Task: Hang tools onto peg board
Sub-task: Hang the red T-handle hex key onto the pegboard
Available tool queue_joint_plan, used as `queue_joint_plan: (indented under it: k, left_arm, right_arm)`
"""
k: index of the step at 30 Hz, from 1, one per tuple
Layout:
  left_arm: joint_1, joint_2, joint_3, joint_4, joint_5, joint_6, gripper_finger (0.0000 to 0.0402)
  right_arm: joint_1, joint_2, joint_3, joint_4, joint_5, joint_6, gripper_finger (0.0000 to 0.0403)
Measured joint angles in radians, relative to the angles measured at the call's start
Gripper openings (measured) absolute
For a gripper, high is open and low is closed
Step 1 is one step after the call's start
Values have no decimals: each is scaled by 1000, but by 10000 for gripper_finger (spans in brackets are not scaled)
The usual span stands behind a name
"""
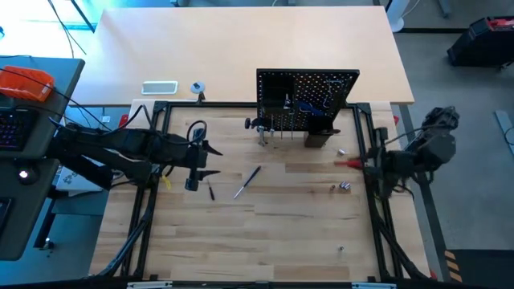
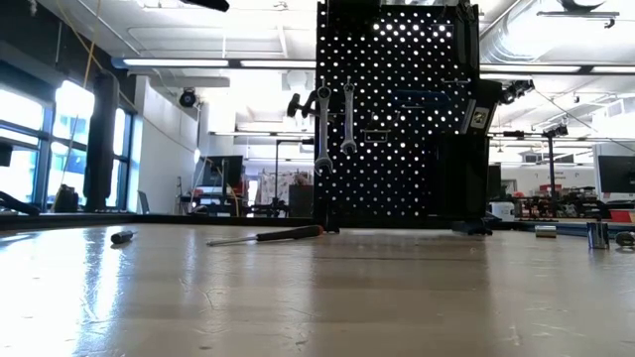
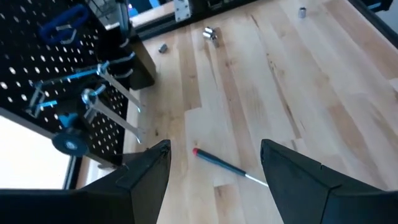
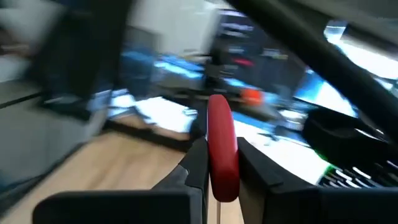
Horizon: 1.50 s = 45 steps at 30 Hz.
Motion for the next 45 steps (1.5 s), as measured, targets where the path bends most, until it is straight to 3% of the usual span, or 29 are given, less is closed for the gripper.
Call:
queue_joint_plan:
  k: [4,10,18,28,36,45]
  left_arm:
    - [0,0,0,30,-1,19,241]
    - [2,0,0,66,-23,39,241]
    - [2,0,-19,78,-23,39,241]
    - [4,5,-72,97,-23,56,241]
    - [15,5,-79,106,-23,63,241]
    - [15,5,-79,137,-23,75,241]
  right_arm:
    - [-74,-19,-131,182,74,-67,41]
    - [-216,-18,-173,235,74,-87,41]
    - [-415,-30,-175,180,-106,-55,41]
    - [-570,-45,-174,164,-112,-91,41]
    - [-715,-45,-174,230,-221,-175,41]
    - [-871,10,-174,248,-269,-186,41]
